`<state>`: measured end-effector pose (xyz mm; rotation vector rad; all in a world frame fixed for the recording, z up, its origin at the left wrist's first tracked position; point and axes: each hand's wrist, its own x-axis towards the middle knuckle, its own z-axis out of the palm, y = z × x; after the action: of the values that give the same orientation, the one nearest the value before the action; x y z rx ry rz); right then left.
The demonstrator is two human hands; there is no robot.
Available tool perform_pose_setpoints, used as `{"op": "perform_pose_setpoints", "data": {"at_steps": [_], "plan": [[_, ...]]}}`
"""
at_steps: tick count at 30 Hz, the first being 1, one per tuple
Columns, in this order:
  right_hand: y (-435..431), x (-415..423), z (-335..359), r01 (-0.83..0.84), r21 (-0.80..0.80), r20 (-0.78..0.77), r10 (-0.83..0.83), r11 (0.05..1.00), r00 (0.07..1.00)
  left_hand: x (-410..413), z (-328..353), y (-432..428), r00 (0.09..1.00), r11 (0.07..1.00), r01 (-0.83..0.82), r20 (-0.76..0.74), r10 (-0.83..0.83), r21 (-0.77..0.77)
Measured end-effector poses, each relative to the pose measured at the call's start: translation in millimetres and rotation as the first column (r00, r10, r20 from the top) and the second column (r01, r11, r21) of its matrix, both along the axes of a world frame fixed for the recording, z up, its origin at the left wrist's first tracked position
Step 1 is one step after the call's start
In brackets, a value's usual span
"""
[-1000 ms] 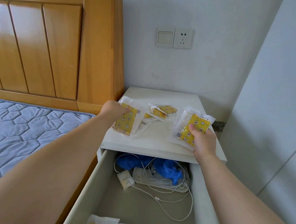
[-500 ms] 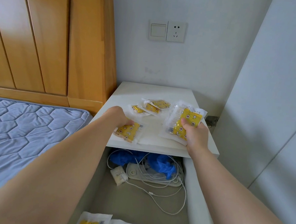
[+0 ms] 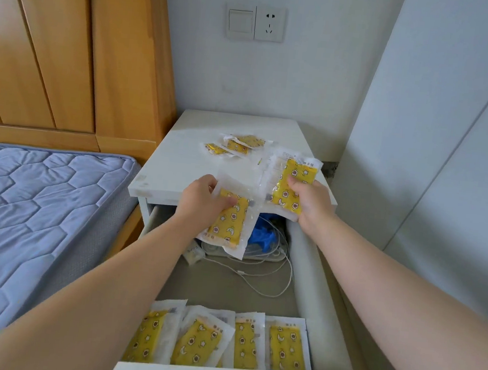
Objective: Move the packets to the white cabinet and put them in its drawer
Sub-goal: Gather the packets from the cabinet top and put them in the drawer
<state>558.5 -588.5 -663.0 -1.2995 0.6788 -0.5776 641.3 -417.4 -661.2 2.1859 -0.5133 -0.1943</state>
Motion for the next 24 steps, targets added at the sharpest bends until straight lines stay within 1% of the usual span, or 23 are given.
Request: {"op": "perform_pose_setpoints", "data": {"at_steps": [4, 7, 8, 10, 11, 12, 14, 16, 17, 18, 21, 22, 24], "plan": [[18, -28, -9, -0.008, 0.141, 0.015, 0.006, 0.990, 1.000, -26, -28, 13, 0.992, 0.980, -0.073, -0.110, 0.054, -0.185], [29, -48, -16, -0.022, 0.186, -0.013, 0.025, 0.982, 1.000, -40, -48, 22, 0.970, 0.944, -0.163, -0.223, 0.100, -0.287], [33, -55, -19, -0.039, 0.199, -0.018, 0.043, 0.979, 0.999, -42, -55, 25, 0.953, 0.938, -0.185, -0.287, 0.098, -0.292], [39, -69, -31, -0.066, 0.198, -0.049, 0.077, 0.978, 0.996, -41, -70, 34, 0.885, 0.952, -0.196, -0.461, 0.069, -0.235], [41, -77, -38, -0.075, 0.164, -0.101, 0.092, 0.984, 0.991, -40, -76, 39, 0.842, 0.965, -0.189, -0.536, 0.063, -0.184], [44, -84, -47, -0.082, 0.120, -0.176, 0.102, 0.989, 0.979, -37, -81, 43, 0.826, 0.980, -0.159, -0.559, 0.066, -0.120], [52, -94, -61, -0.153, 0.003, -0.394, 0.142, 0.988, 0.908, -31, -86, 48, 0.861, 0.993, -0.113, -0.501, 0.088, -0.019], [60, -97, -70, -0.261, -0.120, -0.588, 0.143, 0.958, 0.796, -25, -87, 50, 0.870, 0.992, -0.124, -0.481, 0.106, -0.005], [65, -97, -73, -0.284, -0.151, -0.647, 0.123, 0.947, 0.753, -23, -88, 50, 0.861, 0.991, -0.132, -0.497, 0.106, -0.016], [67, -97, -77, -0.285, -0.148, -0.690, 0.108, 0.947, 0.716, -22, -88, 49, 0.855, 0.990, -0.136, -0.507, 0.106, -0.022], [70, -98, -89, -0.231, -0.036, -0.771, 0.121, 0.972, 0.626, -23, -90, 44, 0.874, 0.996, -0.087, -0.479, 0.078, 0.002], [71, -99, -91, -0.255, -0.033, -0.797, 0.129, 0.966, 0.590, -24, -90, 43, 0.882, 0.998, -0.067, -0.466, 0.064, 0.011], [74, -103, -92, -0.408, -0.097, -0.887, 0.107, 0.908, 0.449, -25, -91, 43, 0.890, 1.000, -0.022, -0.455, 0.025, 0.012]]}}
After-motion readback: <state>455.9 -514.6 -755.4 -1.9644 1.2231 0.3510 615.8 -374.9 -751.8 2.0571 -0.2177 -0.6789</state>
